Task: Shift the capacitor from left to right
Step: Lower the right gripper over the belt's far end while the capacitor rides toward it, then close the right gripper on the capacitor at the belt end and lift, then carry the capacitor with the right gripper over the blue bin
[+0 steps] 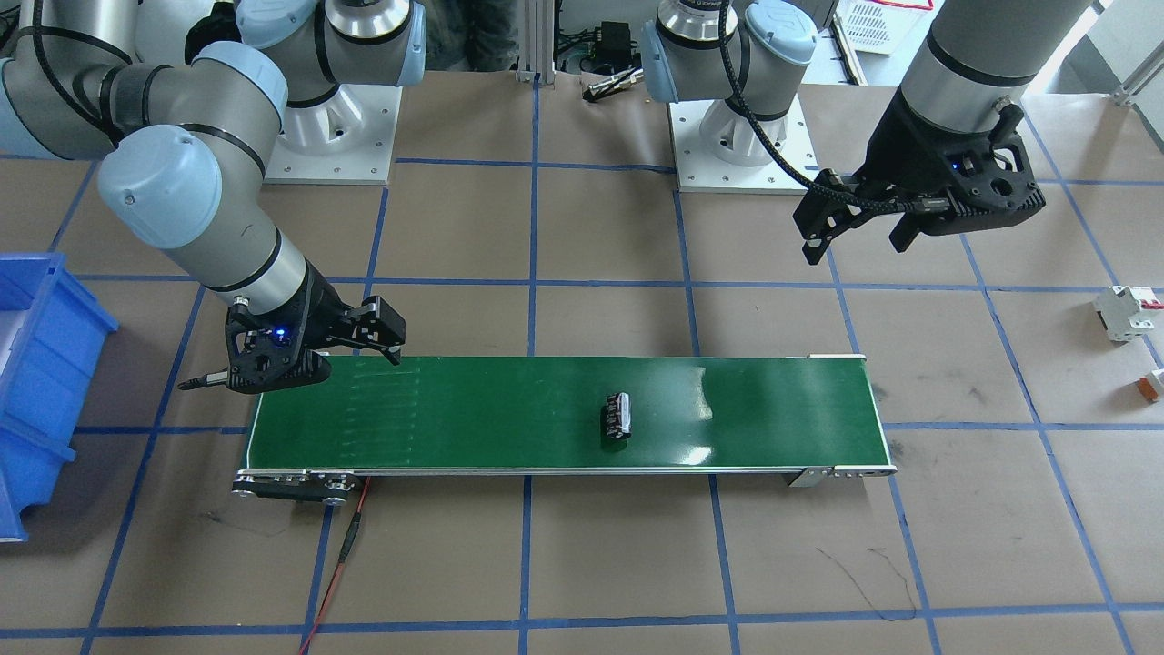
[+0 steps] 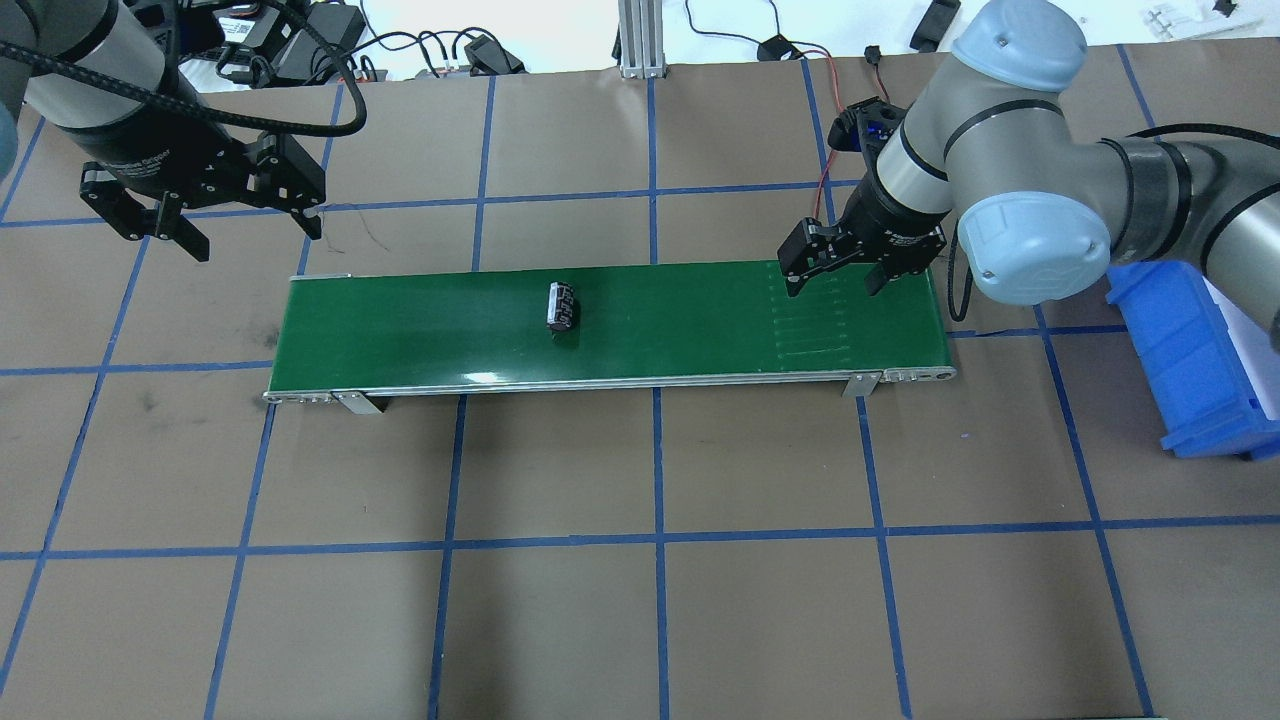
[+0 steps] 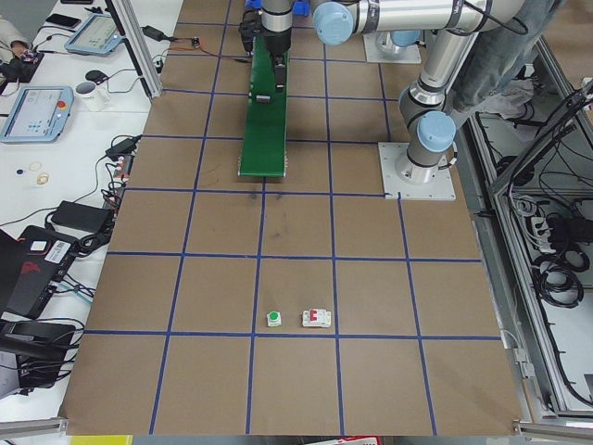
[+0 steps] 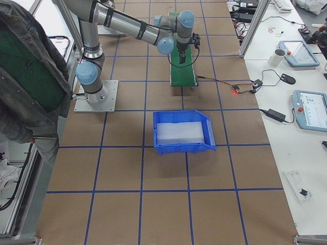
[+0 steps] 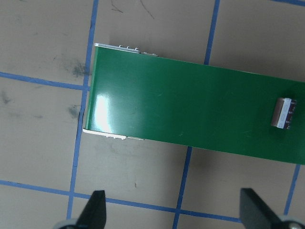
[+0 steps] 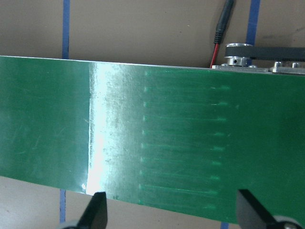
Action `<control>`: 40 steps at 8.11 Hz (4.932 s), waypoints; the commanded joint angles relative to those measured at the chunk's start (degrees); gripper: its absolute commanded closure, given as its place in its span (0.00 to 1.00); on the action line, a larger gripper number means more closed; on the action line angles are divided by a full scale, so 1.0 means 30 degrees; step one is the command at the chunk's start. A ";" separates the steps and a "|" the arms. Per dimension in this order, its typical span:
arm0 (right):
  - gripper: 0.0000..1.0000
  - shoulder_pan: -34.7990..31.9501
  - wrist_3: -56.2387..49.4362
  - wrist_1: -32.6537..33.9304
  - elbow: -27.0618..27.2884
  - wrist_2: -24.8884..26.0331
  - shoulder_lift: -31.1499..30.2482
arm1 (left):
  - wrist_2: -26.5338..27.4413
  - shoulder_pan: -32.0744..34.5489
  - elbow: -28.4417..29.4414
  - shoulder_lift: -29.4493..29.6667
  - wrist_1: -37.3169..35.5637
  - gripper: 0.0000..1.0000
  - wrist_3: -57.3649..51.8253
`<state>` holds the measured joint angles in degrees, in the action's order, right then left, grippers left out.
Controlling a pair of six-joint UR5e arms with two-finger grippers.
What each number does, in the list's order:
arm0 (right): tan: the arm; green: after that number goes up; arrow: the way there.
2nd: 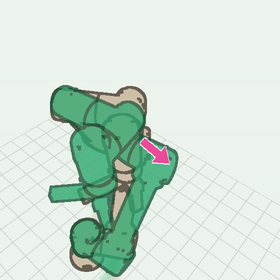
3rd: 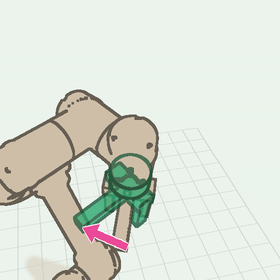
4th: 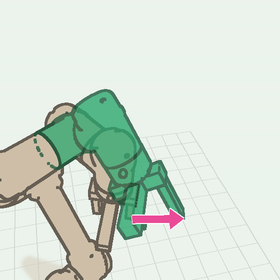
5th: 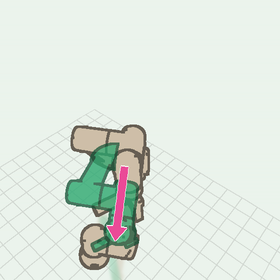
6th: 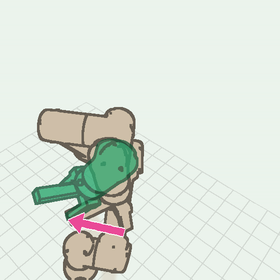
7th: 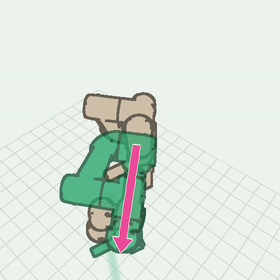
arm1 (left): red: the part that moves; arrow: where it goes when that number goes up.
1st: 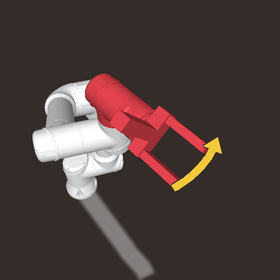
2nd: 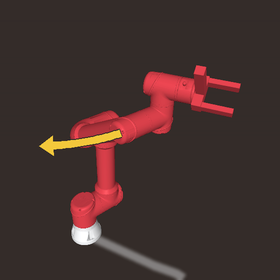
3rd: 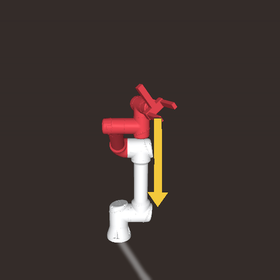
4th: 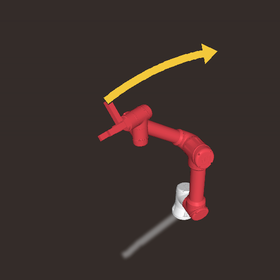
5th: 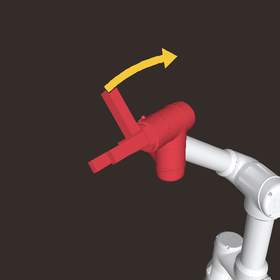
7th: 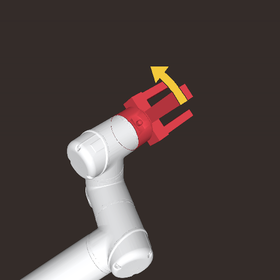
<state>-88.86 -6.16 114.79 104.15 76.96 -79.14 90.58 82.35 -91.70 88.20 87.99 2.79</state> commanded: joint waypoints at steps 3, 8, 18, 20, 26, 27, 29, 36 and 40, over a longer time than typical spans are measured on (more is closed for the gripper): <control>0.05 0.0029 -0.0086 0.0906 0.0000 -0.0341 0.0743 | 0.0276 0.0029 0.0009 0.0103 0.0027 0.00 -0.1047; 0.05 0.0029 -0.0174 0.1433 0.0320 -0.0195 0.1067 | 0.0247 0.0000 -0.0021 0.0133 -0.0061 0.00 -0.1165; 0.05 0.0029 -0.0057 0.2107 0.0469 -0.0282 0.1419 | 0.0276 0.0029 0.0038 0.0074 -0.0091 0.00 -0.1165; 0.05 0.0029 0.0001 0.2137 0.0469 -0.0370 0.1419 | 0.0276 0.0029 0.0038 0.0045 -0.0091 0.00 -0.1165; 0.06 0.0029 0.0002 0.2574 0.0469 -0.0429 0.1829 | 0.0276 0.0029 0.0067 0.0016 -0.0091 0.00 -0.1165; 0.08 0.0029 0.0031 0.2576 0.0469 -0.0429 0.1858 | 0.0276 0.0029 0.0067 0.0016 -0.0091 0.00 -0.1165; 0.12 0.0029 0.0002 0.2576 0.0469 -0.0400 0.2121 | 0.0276 0.0000 0.0067 0.0016 -0.0091 0.00 -0.1165; 1.00 0.0029 -0.0115 0.3397 0.0031 0.0972 0.3002 | 0.0276 0.0000 0.0067 -0.0043 -0.0032 0.00 -0.1165; 1.00 0.0465 -0.0114 0.0184 -0.1901 0.3055 0.1309 | 0.0276 0.0000 0.0126 -0.0072 -0.0032 0.00 -0.1165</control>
<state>-88.60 -6.14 120.96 100.76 84.08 -71.90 91.41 82.35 -91.38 88.01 87.89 -0.71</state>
